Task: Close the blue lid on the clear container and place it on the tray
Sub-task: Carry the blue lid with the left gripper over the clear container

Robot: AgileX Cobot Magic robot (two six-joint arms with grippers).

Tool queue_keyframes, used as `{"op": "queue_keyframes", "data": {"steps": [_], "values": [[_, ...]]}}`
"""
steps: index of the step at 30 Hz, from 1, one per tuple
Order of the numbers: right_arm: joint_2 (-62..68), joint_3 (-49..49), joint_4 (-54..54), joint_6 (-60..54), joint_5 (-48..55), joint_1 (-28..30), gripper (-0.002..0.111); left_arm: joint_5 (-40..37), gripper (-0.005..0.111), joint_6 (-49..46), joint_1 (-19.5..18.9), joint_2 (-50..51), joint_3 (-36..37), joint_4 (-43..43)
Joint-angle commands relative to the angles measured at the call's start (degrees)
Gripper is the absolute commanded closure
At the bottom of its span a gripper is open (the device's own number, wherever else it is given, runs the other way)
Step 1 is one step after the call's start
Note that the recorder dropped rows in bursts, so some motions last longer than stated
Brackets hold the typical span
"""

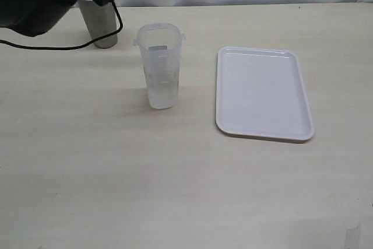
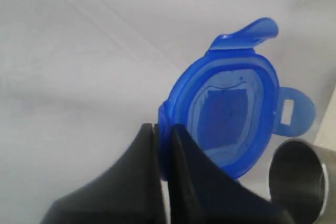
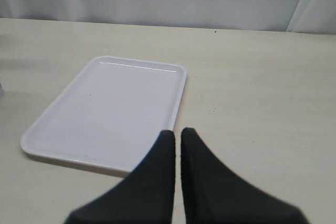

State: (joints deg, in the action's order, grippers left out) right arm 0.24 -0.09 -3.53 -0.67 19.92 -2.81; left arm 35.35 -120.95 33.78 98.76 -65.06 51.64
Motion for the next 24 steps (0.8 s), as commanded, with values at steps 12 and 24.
{"op": "queue_keyframes", "data": {"steps": [12,24], "values": [[-0.24,0.09,0.06,0.24,-0.08,0.18,0.104,-2.93,0.107,-1.82,7.74,-0.45,0.84,8.82],[-0.24,0.09,0.06,0.24,-0.08,0.18,0.104,3.22,0.107,-1.82,8.93,-0.45,7.57,4.86]]}}
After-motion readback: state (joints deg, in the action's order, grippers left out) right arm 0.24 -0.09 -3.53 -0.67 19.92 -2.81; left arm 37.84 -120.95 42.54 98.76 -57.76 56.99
